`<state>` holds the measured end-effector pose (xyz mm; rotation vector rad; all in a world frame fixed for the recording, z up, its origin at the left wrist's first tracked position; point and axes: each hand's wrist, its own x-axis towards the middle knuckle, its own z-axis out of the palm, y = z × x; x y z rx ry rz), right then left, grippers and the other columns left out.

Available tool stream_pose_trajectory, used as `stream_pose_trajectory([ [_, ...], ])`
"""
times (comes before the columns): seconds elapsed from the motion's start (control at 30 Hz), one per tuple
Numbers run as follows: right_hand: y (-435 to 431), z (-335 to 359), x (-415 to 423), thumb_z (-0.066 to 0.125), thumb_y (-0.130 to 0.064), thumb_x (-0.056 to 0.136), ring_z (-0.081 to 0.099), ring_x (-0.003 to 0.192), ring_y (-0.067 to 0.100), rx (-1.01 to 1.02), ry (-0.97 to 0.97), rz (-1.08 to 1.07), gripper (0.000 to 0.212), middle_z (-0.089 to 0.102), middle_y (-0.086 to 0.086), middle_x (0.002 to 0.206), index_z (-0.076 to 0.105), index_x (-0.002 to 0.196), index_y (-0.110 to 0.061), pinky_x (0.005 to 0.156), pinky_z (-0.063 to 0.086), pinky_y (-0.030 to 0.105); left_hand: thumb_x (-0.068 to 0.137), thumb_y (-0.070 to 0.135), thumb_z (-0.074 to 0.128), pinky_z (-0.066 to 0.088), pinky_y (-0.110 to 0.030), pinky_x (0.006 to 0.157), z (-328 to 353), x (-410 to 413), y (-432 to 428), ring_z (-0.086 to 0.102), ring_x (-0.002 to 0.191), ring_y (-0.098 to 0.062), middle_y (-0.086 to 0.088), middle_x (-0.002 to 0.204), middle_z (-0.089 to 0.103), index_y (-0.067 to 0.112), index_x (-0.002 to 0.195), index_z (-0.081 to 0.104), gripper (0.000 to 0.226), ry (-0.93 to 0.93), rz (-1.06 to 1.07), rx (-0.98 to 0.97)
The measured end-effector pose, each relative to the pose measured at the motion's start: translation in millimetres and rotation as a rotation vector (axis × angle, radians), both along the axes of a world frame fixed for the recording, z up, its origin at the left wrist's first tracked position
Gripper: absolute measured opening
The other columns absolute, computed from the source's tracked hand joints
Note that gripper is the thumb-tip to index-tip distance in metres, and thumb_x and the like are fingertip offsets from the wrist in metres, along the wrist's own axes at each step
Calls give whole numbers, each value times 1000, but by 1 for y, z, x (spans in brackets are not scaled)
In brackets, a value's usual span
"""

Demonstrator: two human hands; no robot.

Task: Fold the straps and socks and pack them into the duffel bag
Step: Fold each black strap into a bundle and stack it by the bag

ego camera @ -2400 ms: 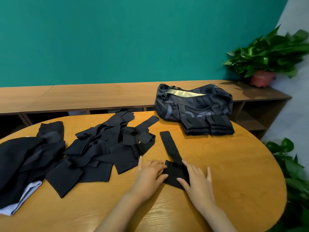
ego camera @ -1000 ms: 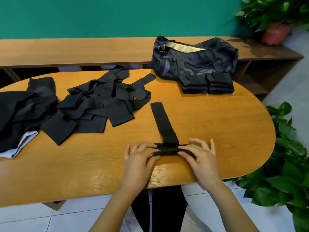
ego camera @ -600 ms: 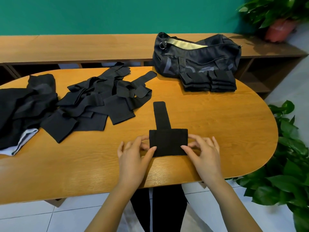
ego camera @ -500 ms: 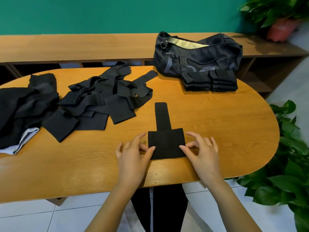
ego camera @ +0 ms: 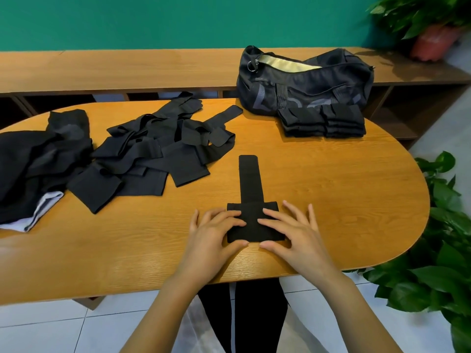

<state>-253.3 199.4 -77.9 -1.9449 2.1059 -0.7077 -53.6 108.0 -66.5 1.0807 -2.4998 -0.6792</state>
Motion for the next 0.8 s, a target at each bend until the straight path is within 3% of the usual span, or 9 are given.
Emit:
stream_pose_trajectory([
  [0.2,-1,0,3,36,-81,74,14,145,5,-14,0,-36,62,41,-32,139,59,123,-49,117,-15,50,88,65,37,6,-48,118,-9,-2,2,32,132,-3,24,132,54,40,115,67,47,81,40,-51],
  [0.43,-6,0,9,39,-77,80,20,140,1,-40,-104,-106,46,43,-38,126,66,103,-49,118,-9,51,86,64,36,5,-47,118,-6,-6,3,34,123,4,25,122,56,38,106,71,48,147,96,-6],
  [0.57,-12,-1,10,36,-73,80,24,137,1,-49,-174,-120,33,48,-37,122,60,88,-51,118,-5,51,79,72,44,3,-45,118,-6,-8,3,35,124,3,25,124,52,37,106,71,52,171,114,29],
  [0.67,-14,-1,10,35,-73,80,25,134,-1,-50,-195,-126,36,48,-42,116,61,85,-49,118,-3,50,77,60,62,3,-42,118,-6,-8,2,31,123,6,30,124,47,41,114,65,42,161,115,20],
  [0.8,-14,-3,6,37,-74,79,26,128,-9,-49,-228,-121,33,50,-47,107,61,82,-51,118,-3,50,76,46,75,9,-48,116,-6,-8,-1,33,124,1,29,126,52,39,113,68,38,150,107,18],
])
